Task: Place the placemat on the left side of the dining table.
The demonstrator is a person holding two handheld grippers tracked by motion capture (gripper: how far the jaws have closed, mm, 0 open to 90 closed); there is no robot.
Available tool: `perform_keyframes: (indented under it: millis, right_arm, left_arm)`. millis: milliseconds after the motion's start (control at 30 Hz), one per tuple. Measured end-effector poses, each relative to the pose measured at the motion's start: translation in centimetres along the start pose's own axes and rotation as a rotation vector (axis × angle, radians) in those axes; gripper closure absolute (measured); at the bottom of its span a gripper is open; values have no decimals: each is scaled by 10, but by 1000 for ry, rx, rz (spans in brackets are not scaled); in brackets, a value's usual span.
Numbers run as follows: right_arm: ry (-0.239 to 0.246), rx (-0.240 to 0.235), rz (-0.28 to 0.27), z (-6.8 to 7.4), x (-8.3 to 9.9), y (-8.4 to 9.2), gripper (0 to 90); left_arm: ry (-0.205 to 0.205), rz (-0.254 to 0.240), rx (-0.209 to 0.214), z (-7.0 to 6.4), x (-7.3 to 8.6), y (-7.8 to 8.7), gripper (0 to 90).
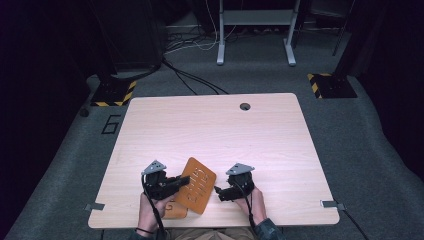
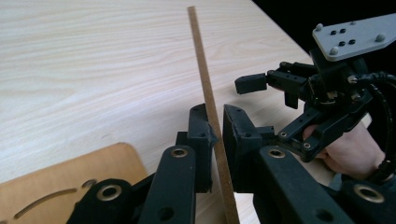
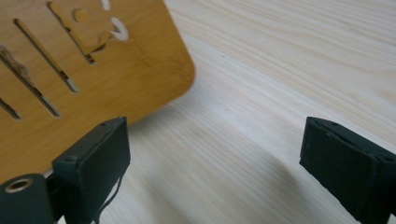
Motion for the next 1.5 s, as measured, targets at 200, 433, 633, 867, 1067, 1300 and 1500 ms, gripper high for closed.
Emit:
perform_keyframes:
  millis: [200, 433, 633, 867, 1067, 1300, 1500]
  right_arm:
    - [-10, 52, -23, -17, 3, 15, 86]
    - [-31, 107, -26, -39, 10, 31, 58]
    - [-51, 170, -4, -62, 20, 44, 0]
    - [-65, 221, 15, -81, 28, 57, 0]
    - [-74, 275, 38, -101, 37, 66, 0]
    - [-98, 315, 68, -113, 45, 68, 0]
    - [-121, 325, 54, -118, 45, 66, 0]
  left_arm:
    - [-20, -24, 25, -8, -10, 0, 859]
    - [-33, -37, 20, -7, -17, 3, 859]
    - [-33, -58, 4, -2, -25, 11, 859]
    - [-35, -80, -17, 5, -34, 19, 859]
    - [-34, -89, -33, 12, -39, 24, 859]
    - [-42, -99, -59, 20, -46, 30, 859]
    - [-43, -110, -88, 29, -55, 36, 859]
Point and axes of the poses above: each handheld gripper's, and its own axes: y roughly backward along the jaws, x roughly out of its underside, z roughly to its left, the point moved 7 cm from there along -y, roughly forward along the jaws, and after that the axes turned 10 degrees about -z, right-handed, at the moved point
